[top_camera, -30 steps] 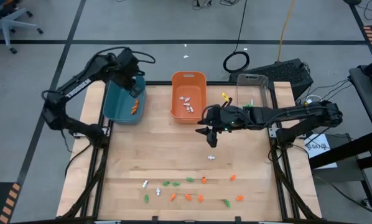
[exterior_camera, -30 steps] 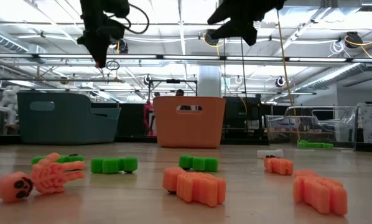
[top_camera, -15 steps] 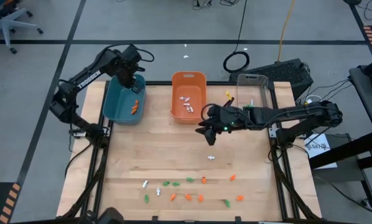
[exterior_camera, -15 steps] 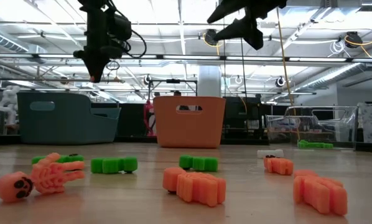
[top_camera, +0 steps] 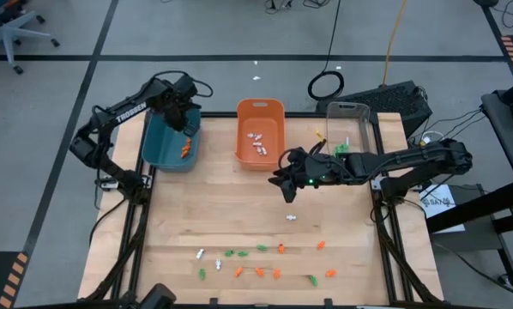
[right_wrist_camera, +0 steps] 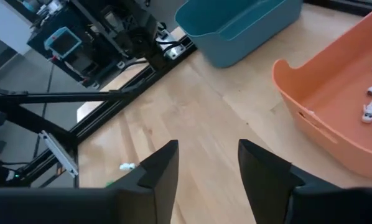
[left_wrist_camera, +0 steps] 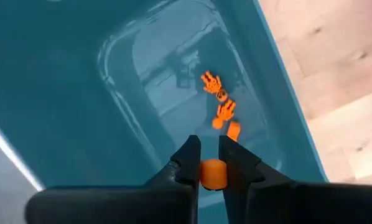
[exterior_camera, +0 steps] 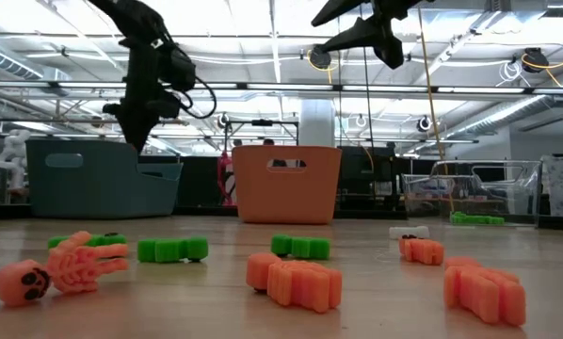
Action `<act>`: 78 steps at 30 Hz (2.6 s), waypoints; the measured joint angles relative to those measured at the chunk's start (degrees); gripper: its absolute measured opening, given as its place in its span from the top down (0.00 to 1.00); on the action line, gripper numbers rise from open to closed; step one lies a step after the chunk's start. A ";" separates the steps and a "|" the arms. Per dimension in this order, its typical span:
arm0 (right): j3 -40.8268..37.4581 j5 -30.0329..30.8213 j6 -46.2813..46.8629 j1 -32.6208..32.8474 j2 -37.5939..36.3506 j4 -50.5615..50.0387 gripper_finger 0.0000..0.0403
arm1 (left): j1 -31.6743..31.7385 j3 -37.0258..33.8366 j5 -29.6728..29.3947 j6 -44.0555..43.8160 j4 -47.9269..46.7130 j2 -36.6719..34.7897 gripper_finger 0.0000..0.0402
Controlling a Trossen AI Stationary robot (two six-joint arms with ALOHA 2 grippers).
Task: Sort Halloween decoration
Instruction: Put the orange skeleton toy into the blue bin, then put the white skeleton toy into the orange bin
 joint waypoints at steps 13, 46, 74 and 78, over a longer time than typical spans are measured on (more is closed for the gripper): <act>0.00 1.37 -0.07 0.13 0.00 0.15 0.70 | 0.00 -6.45 3.74 -0.01 7.76 -0.53 0.68; 0.00 -8.29 -7.29 5.65 6.89 -15.22 0.49 | -46.63 -3.52 16.80 -18.03 13.89 -37.01 0.60; 0.00 -8.38 -21.70 7.94 27.05 -22.60 0.48 | -55.76 -3.52 8.57 -20.62 17.25 -32.71 0.60; 0.13 -8.40 -21.31 8.09 28.21 -22.13 0.50 | -55.76 -3.52 8.26 -20.98 17.22 -32.71 0.60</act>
